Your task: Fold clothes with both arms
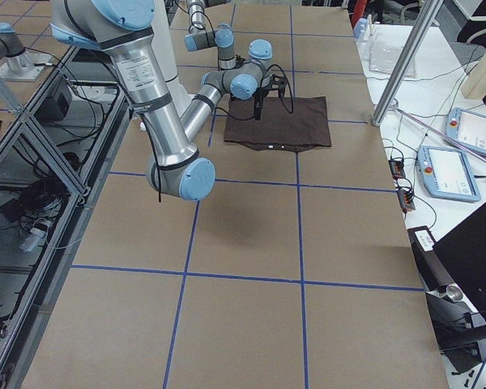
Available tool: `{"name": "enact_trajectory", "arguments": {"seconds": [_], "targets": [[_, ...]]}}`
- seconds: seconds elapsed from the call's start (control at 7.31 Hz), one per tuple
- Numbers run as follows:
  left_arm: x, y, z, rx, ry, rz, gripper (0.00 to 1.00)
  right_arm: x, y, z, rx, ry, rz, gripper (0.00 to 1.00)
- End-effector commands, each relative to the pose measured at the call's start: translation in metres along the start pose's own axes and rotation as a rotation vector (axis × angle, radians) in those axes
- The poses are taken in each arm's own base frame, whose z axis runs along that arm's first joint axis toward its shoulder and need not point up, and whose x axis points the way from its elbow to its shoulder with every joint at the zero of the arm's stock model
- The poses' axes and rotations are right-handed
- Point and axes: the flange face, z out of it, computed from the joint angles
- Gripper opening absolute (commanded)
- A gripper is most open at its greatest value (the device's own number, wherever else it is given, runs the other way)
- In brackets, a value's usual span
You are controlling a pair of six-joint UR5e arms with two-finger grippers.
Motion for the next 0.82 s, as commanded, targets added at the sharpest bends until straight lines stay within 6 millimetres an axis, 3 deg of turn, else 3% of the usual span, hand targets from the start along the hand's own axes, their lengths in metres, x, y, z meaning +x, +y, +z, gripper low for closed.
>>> {"name": "enact_trajectory", "arguments": {"seconds": [0.0, 0.27, 0.68], "targets": [[0.003, 0.001, -0.012, -0.004, -0.003, 0.126, 0.0, 0.001, -0.001, 0.0, 0.002, 0.001, 0.003, 1.0], [0.009, 0.005, -0.049, -0.02, 0.05, 0.143, 0.0, 0.001, 0.012, 0.01, -0.017, 0.01, 0.134, 1.0], [0.013, 0.006, -0.059, -0.03, 0.06, 0.169, 0.0, -0.018, 0.073, 0.06, 0.065, 0.066, 0.368, 1.0]]}}
